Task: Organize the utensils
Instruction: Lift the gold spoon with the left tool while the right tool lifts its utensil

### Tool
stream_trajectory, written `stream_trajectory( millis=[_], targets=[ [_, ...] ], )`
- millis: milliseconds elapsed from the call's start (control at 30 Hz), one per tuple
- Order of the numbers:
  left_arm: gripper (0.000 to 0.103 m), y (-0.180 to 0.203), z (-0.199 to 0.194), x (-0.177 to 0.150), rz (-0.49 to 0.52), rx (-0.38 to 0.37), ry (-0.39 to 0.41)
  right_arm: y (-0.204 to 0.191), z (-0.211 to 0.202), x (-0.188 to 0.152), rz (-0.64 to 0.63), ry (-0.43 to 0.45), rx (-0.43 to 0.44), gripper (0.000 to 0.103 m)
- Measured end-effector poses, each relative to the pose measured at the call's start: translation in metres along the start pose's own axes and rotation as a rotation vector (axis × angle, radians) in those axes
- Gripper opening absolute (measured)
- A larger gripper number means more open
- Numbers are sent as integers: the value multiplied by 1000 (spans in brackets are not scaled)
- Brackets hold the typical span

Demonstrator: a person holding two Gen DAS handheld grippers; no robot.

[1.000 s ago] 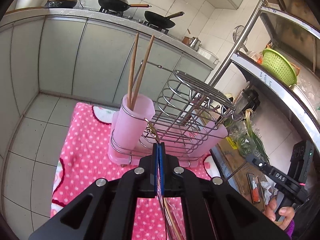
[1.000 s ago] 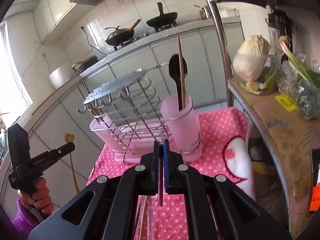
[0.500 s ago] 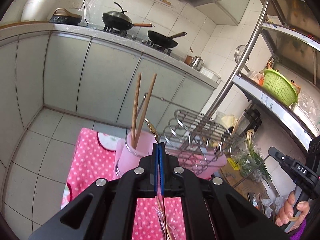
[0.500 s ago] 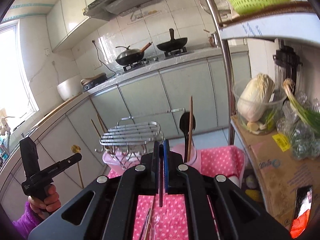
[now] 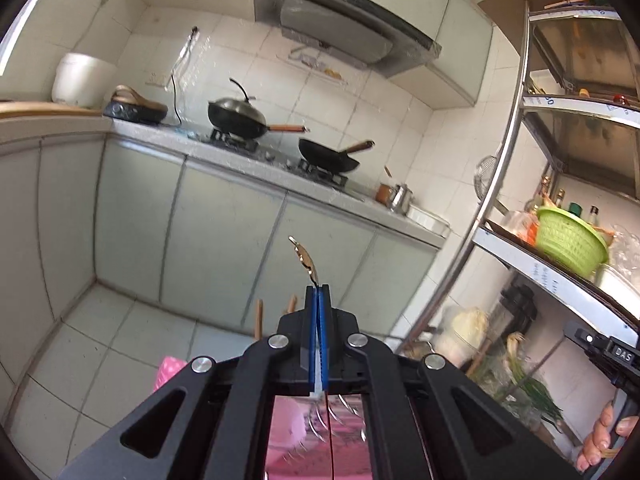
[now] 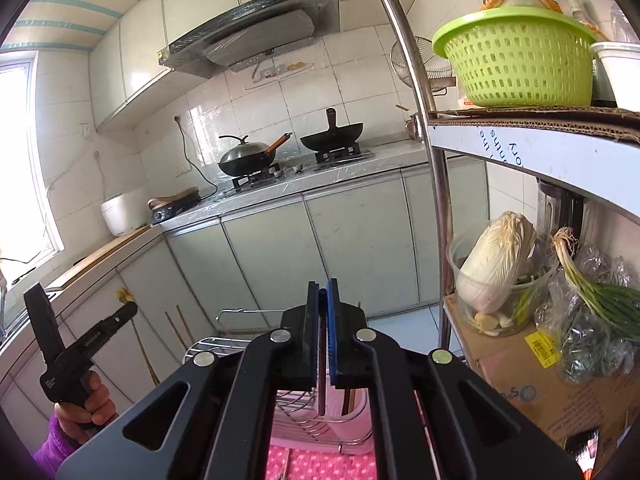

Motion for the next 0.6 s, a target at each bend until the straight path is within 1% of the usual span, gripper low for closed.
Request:
stream_trajectory(
  millis=[133,367,500,600],
  targets=[
    [1,-1,9,5,30,49,74,7,17,-4,-3,-20,-24,4],
    [1,-18,26,-7,57,133,169,16,44,-18,15,-58,-32,4],
    [1,-24,35,-16,66,156,216,19,53,-24,22,-68,-40,4],
    [1,-27,39,-25,67,161,232,19,59,-29,21,-87,-38,4]
  ],
)
Point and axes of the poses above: each gripper's, at about its wrist camera, not at the fingertips, and z roughly the way its jaws point, y to its right, x to its top, the point moved 4 cm from there along z, roughly the way its jaws point, and after that the axes turned 11 degrees about -z, right-handed, at the moved point
